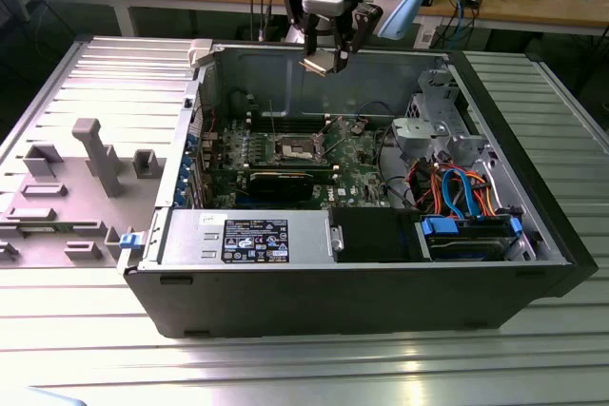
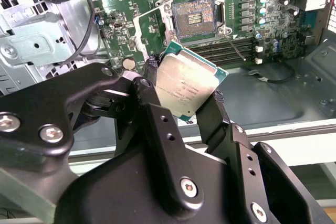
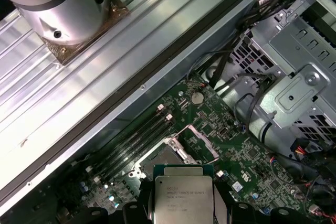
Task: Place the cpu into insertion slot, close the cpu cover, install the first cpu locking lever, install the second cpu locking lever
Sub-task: 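Place the cpu into insertion slot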
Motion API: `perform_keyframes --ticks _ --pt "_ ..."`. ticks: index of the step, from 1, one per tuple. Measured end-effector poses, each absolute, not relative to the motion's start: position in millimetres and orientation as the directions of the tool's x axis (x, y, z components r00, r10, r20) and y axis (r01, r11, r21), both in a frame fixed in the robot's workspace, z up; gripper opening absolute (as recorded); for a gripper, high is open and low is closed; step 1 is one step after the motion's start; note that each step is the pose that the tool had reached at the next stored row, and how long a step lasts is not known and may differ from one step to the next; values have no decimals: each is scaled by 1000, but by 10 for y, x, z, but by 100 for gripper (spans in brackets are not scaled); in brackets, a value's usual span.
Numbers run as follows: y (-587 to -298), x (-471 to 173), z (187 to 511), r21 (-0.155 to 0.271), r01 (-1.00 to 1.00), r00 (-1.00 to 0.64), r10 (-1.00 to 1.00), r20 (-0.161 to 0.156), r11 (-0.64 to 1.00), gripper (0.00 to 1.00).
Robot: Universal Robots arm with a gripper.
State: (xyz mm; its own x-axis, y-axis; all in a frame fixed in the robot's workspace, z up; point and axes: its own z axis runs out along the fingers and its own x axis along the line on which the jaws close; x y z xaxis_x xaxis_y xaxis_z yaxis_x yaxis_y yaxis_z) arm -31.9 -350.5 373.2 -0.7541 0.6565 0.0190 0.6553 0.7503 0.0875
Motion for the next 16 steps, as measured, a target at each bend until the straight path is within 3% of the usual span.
perform_keyframes --ticks 16 --pt "-3506 -356 3728 87 663 -747 664 19 743 54"
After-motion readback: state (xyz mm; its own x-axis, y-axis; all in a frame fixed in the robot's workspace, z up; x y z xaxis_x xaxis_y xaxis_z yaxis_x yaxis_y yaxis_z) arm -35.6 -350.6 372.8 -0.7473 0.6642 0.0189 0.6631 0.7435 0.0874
